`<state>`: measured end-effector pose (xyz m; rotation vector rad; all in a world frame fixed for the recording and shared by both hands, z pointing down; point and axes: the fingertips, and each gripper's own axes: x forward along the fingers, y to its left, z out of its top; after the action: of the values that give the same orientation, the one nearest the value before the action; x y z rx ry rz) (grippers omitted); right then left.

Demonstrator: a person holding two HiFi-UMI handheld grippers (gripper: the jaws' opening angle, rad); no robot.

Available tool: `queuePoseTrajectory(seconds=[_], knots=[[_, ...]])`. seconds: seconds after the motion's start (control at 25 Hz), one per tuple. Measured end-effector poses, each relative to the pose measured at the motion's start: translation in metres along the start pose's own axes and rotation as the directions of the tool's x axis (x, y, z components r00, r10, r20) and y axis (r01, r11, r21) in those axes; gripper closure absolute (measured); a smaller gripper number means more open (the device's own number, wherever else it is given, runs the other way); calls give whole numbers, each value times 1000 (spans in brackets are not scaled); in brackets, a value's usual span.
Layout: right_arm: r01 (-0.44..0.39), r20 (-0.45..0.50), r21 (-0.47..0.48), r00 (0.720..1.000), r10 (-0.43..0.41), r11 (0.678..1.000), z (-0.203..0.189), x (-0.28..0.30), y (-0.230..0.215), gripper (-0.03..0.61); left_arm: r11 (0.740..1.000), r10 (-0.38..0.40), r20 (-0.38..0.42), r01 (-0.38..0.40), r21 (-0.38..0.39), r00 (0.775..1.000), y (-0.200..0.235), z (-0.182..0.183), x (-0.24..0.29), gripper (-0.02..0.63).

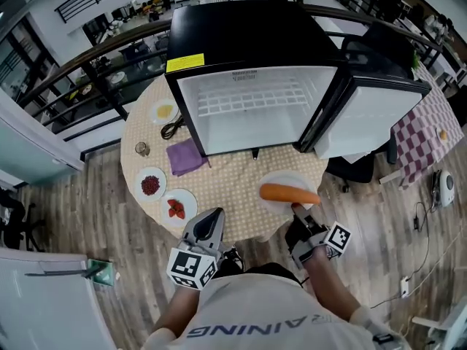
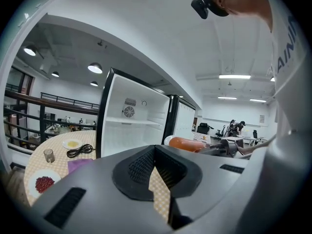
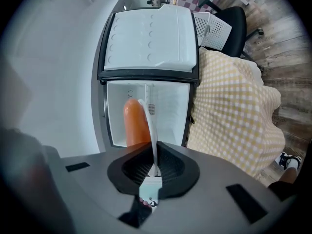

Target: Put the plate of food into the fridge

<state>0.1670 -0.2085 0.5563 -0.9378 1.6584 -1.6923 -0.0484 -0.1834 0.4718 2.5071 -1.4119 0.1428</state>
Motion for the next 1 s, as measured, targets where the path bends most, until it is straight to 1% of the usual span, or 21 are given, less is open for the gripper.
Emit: queuePoseTrajectory(seconds=[0.28, 0.44, 0.64, 0.8, 1.0], knots=[[8, 39, -7, 999, -8, 1000, 2, 55, 8, 545, 1000, -29, -7, 29, -9, 1000, 47, 6, 12, 604], [59, 55, 0, 997, -58, 998, 13, 81, 0, 545, 1000, -20, -15, 20, -19, 1000, 60, 6, 15, 604], [114, 50, 5, 992, -114, 993, 31, 118, -15, 545, 999, 31, -33, -32, -31, 999, 71, 3, 19, 604], [131, 46, 18, 990, -132, 991, 48, 152, -24, 545, 995, 79, -33, -80, -51, 996, 71, 6, 24, 604], [151, 54, 36, 987, -152, 988, 68, 188, -42, 545, 989, 125, -58, -129, -68, 990, 68, 1, 27, 604]])
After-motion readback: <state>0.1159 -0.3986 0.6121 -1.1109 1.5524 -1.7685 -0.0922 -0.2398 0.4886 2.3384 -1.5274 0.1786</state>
